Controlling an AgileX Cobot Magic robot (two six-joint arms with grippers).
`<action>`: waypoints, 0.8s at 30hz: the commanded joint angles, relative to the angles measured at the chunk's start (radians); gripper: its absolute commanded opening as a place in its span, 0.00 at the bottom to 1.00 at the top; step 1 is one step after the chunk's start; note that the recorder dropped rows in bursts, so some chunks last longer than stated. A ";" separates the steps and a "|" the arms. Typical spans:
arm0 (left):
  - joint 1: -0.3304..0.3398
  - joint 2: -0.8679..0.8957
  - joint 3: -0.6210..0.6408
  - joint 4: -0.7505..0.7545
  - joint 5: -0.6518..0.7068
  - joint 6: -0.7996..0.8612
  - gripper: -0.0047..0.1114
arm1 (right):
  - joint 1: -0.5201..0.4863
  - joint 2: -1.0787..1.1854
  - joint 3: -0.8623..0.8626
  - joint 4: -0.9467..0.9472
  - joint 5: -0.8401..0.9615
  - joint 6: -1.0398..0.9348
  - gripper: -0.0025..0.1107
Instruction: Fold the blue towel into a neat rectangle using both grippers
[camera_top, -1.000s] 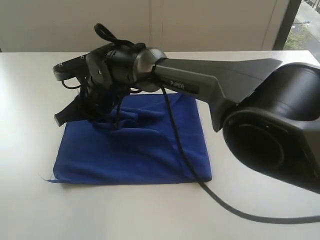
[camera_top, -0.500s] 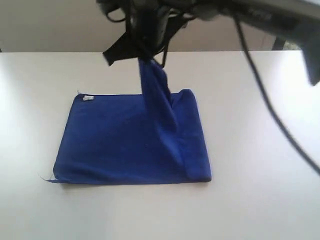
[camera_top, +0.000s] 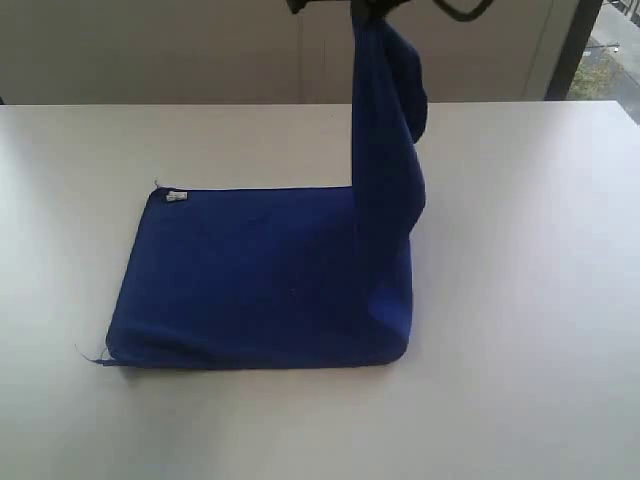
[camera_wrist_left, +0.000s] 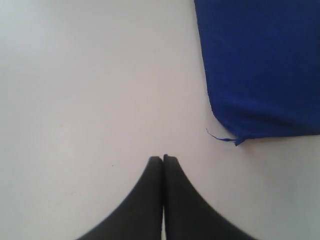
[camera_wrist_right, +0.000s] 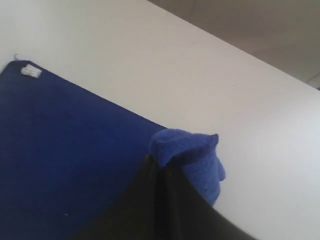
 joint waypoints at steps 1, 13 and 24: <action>0.001 -0.008 0.006 -0.008 0.003 0.005 0.04 | 0.045 0.040 0.009 0.101 -0.091 -0.025 0.02; 0.001 -0.008 0.006 -0.008 0.003 0.005 0.04 | 0.198 0.345 0.009 0.248 -0.420 -0.034 0.02; 0.001 -0.008 0.006 -0.008 0.003 0.005 0.04 | 0.235 0.569 0.009 0.509 -0.667 -0.117 0.33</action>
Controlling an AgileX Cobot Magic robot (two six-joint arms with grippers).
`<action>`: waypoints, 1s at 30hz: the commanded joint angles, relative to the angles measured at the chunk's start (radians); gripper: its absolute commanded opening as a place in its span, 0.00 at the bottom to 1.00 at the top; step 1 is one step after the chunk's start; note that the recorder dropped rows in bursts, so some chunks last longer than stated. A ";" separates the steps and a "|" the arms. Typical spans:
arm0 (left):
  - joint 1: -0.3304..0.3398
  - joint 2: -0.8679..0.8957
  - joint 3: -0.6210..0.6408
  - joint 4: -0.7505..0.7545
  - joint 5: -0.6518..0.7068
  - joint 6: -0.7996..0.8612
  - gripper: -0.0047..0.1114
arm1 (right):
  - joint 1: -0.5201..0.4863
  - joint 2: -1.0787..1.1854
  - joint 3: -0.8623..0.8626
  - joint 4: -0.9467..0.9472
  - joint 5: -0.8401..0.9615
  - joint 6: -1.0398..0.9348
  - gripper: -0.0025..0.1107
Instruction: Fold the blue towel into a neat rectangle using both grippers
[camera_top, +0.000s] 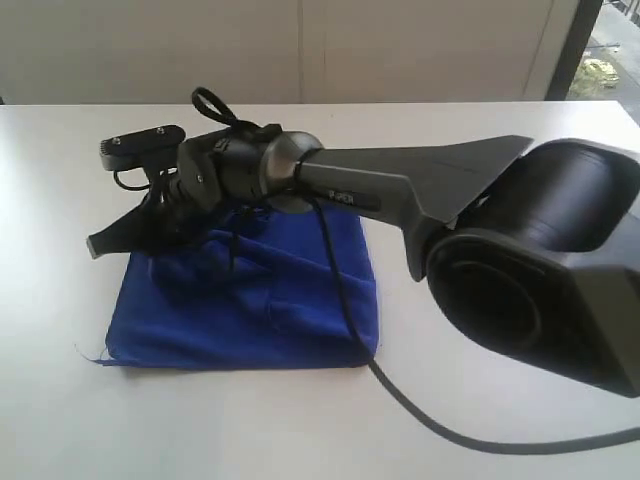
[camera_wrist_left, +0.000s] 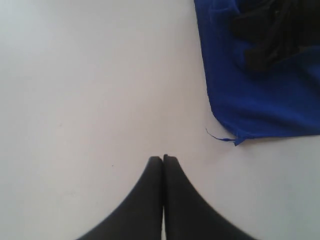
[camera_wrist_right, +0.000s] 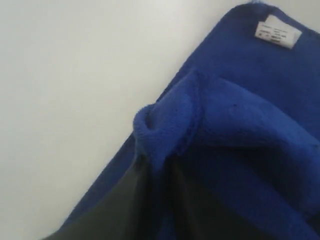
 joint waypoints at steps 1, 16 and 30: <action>0.001 -0.008 0.006 -0.008 0.003 0.005 0.04 | 0.006 -0.002 -0.002 0.079 -0.085 -0.030 0.39; 0.001 -0.008 0.006 -0.008 0.003 0.005 0.04 | -0.162 -0.149 -0.089 -0.093 0.466 -0.042 0.24; 0.001 -0.008 0.006 -0.008 0.003 0.005 0.04 | -0.345 -0.054 -0.054 -0.127 0.413 -0.178 0.02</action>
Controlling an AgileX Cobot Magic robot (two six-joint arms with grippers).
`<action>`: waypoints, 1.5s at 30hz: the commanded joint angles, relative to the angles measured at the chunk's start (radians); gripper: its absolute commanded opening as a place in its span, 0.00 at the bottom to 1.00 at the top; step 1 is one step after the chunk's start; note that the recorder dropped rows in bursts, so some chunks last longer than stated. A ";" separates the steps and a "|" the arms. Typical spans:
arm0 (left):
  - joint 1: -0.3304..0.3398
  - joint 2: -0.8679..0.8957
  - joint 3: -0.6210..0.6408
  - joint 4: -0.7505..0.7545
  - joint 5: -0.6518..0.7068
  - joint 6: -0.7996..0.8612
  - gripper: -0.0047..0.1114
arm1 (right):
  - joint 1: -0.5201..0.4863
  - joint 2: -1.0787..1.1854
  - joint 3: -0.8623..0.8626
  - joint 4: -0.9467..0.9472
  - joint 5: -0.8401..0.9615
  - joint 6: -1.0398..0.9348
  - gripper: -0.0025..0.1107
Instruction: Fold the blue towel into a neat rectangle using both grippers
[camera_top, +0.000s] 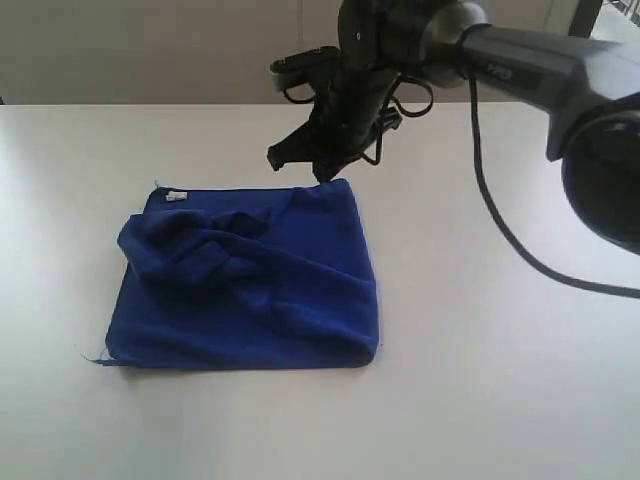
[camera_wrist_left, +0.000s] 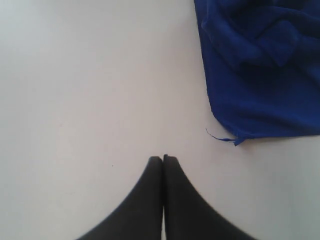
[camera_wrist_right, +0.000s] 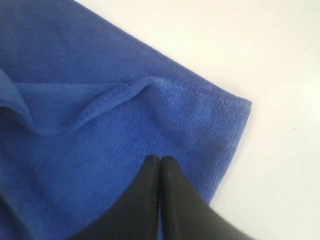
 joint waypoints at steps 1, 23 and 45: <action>0.001 -0.008 0.006 -0.008 0.003 0.005 0.04 | -0.008 0.060 0.028 -0.001 -0.071 -0.049 0.02; 0.001 -0.008 0.006 -0.008 0.003 0.005 0.04 | -0.076 0.122 0.031 -0.199 0.240 0.172 0.02; 0.001 -0.008 0.006 -0.008 0.003 0.005 0.04 | -0.076 -0.170 0.288 -0.222 0.137 0.087 0.02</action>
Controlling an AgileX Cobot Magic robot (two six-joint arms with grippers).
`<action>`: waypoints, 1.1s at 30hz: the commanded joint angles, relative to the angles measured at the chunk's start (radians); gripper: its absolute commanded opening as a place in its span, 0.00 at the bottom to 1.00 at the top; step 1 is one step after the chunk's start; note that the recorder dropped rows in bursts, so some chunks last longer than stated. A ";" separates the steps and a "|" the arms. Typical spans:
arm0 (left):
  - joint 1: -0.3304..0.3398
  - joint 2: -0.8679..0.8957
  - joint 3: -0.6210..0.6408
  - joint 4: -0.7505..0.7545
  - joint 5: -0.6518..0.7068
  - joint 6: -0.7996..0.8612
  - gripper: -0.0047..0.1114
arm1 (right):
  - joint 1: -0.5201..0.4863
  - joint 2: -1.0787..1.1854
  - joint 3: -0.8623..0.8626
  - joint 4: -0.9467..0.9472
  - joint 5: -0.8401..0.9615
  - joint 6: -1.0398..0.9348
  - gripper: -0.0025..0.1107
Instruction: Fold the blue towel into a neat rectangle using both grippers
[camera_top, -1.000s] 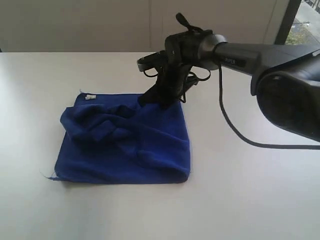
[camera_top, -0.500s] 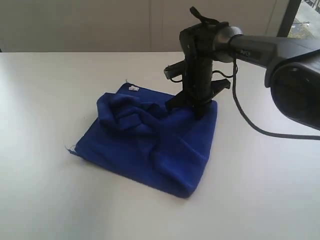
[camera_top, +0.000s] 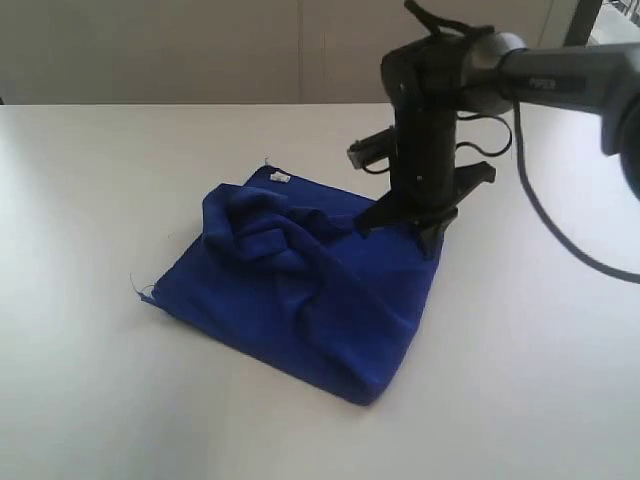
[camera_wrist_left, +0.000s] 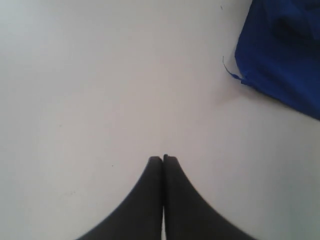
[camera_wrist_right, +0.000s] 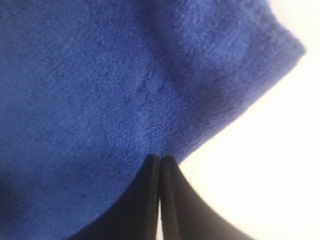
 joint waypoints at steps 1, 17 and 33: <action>0.001 -0.008 0.006 -0.008 0.003 0.005 0.04 | -0.006 -0.096 0.012 -0.003 -0.140 -0.075 0.02; 0.001 -0.008 0.006 -0.008 0.003 0.005 0.04 | -0.014 -0.035 0.208 0.002 -0.576 -0.398 0.02; 0.001 -0.008 0.006 -0.008 0.003 0.005 0.04 | -0.046 -0.139 0.337 0.027 -0.227 0.054 0.02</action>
